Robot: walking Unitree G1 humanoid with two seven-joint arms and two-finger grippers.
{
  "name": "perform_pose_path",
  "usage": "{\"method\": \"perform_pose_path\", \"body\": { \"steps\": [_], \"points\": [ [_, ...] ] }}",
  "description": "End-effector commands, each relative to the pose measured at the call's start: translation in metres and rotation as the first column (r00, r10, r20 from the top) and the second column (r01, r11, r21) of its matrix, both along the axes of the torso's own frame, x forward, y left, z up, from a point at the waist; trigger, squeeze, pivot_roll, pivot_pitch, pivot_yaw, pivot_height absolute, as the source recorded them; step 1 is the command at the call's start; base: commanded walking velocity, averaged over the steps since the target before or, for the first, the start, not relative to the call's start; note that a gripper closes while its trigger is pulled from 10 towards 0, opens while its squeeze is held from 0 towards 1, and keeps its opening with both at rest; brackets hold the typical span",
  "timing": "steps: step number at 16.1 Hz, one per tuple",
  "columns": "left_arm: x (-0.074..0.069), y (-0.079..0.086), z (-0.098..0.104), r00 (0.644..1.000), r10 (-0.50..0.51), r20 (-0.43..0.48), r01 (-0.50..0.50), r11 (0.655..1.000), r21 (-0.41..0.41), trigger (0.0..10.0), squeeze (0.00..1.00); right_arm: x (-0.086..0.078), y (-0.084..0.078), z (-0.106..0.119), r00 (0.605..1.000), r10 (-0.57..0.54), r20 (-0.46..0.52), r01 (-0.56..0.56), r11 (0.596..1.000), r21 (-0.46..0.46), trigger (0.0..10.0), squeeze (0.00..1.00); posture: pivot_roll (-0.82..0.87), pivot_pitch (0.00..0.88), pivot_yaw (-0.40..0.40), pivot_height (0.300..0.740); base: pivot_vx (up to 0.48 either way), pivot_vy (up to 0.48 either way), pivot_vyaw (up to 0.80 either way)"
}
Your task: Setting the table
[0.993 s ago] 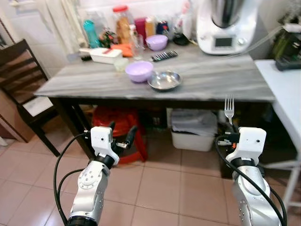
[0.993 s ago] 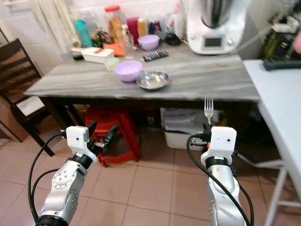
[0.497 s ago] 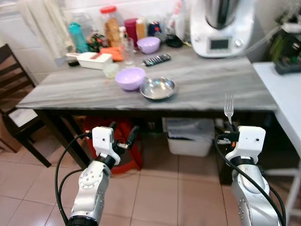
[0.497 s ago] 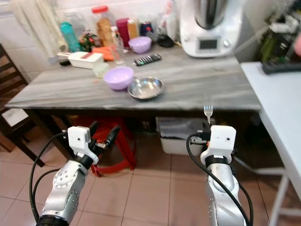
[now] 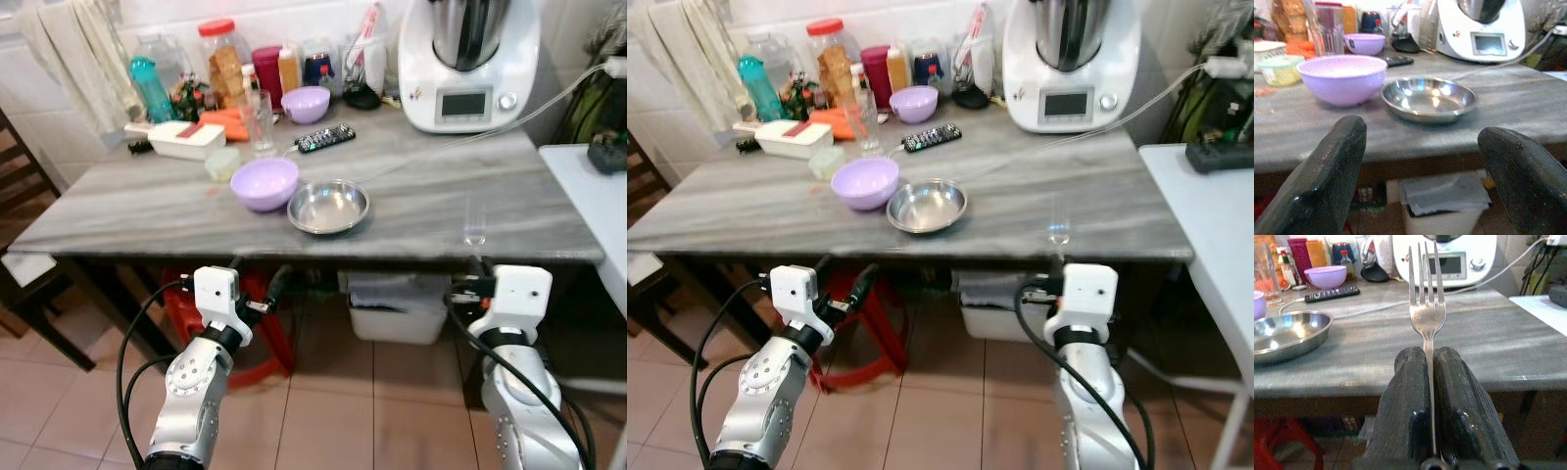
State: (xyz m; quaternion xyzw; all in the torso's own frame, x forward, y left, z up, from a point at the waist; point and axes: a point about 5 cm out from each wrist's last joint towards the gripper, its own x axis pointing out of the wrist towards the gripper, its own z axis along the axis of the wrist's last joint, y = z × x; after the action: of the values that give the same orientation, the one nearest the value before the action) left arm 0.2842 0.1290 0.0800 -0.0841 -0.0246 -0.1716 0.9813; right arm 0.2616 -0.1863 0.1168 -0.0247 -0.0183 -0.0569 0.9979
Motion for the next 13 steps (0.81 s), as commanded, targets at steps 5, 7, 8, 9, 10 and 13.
{"method": "perform_pose_path", "body": {
  "steps": [5,7,8,9,10,13],
  "points": [
    [0.002,0.012,0.003,0.999,0.032,0.014,-0.032,0.999,0.02,10.0,0.0,0.002,0.011,0.005,0.999,0.037,0.025,-0.038,0.999,0.016,10.0,0.0,-0.18,0.0,0.107,0.74,0.372,0.0,0.0],
    [0.001,0.012,0.003,0.999,0.032,0.012,-0.032,0.999,0.019,10.0,0.0,0.001,0.011,0.005,0.999,0.036,0.023,-0.037,0.999,0.016,10.0,0.0,-0.18,0.0,0.104,0.74,0.369,0.0,0.0],
    [0.001,0.012,0.003,0.999,0.032,0.01,-0.033,0.999,0.019,10.0,0.0,0.001,0.011,0.004,0.999,0.037,0.022,-0.037,0.999,0.016,10.0,0.0,-0.18,0.0,0.103,0.74,0.371,0.0,0.0],
    [0.001,0.013,0.003,0.999,0.034,0.01,-0.034,0.999,0.016,10.0,0.0,0.001,0.011,0.004,0.999,0.036,0.02,-0.037,0.999,0.016,10.0,0.0,-0.18,0.0,0.103,0.74,0.368,0.0,0.0],
    [0.001,0.013,0.002,0.999,0.038,0.004,-0.039,0.999,0.011,10.0,0.0,0.001,0.011,0.004,0.999,0.037,0.018,-0.037,0.999,0.016,10.0,0.0,-0.18,0.0,0.103,0.74,0.352,0.0,0.0],
    [-0.009,0.023,-0.003,1.0,0.028,-0.005,-0.028,0.999,0.033,10.0,0.0,0.0,0.009,0.0,1.0,0.031,-0.001,-0.031,0.999,0.029,10.0,0.0,-0.18,0.0,0.101,0.74,0.0,0.0,0.0]
  ]
}}
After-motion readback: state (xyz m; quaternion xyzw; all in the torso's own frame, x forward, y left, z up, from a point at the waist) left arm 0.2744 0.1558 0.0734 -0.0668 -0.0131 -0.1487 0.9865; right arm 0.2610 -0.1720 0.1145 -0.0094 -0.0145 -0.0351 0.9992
